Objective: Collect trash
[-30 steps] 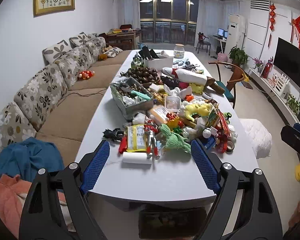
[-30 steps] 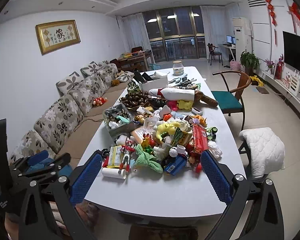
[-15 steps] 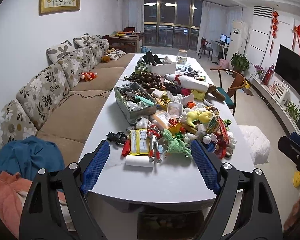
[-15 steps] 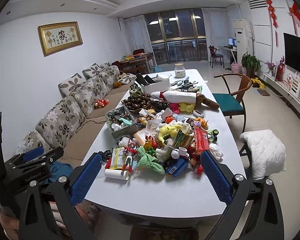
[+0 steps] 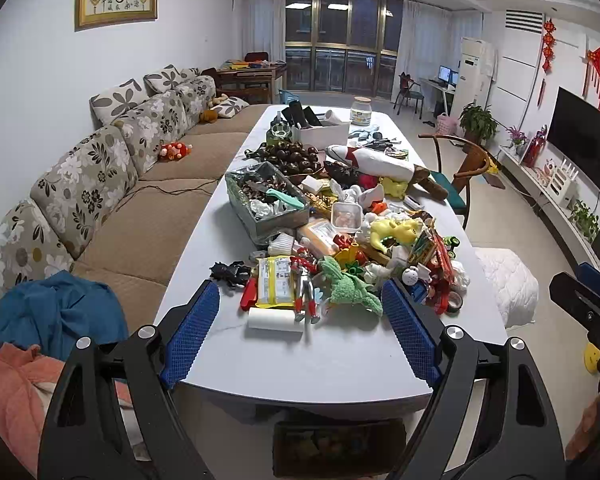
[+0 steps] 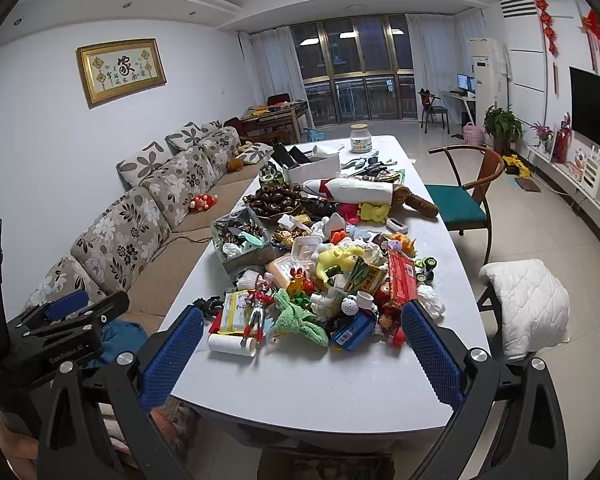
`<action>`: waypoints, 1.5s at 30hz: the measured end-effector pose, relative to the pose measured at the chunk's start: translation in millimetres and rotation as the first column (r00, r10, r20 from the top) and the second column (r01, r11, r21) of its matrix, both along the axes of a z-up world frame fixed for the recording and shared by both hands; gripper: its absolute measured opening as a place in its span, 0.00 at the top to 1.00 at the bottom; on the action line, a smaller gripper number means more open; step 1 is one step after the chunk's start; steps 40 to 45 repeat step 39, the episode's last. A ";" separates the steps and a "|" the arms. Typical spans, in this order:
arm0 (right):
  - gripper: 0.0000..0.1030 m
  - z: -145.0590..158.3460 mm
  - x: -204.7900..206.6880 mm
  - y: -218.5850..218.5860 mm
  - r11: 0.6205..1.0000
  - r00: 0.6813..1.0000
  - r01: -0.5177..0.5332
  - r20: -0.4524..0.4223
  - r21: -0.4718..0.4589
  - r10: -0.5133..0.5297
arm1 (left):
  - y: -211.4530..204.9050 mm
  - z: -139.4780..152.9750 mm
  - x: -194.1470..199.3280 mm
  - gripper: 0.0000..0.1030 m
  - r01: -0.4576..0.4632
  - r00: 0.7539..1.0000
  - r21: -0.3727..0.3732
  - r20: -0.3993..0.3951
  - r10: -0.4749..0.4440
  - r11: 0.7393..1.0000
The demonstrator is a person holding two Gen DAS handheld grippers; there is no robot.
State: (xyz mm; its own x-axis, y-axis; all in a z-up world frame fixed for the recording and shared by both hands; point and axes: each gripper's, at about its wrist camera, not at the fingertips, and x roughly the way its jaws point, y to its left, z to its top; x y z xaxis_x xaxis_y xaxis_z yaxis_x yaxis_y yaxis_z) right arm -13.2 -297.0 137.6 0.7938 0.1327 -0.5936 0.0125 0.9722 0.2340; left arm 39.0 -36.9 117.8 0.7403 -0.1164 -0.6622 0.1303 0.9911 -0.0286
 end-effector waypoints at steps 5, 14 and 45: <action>0.05 -0.9 1.6 -0.9 1.000 1.000 -0.005 -0.003 -0.001 0.005 | -2.9 -1.5 -0.1 0.21 -0.006 1.000 0.003 0.002 0.006 1.000; 0.05 -0.9 1.8 -1.3 1.000 1.000 -0.007 -0.003 -0.002 0.007 | -5.2 -4.5 -2.4 0.21 -0.015 1.000 0.009 -0.002 0.015 1.000; 0.05 -9.4 -5.2 1.1 1.000 1.000 -0.008 -0.010 -0.010 0.008 | -3.5 -9.3 -6.8 0.13 -0.028 1.000 0.015 -0.005 0.028 1.000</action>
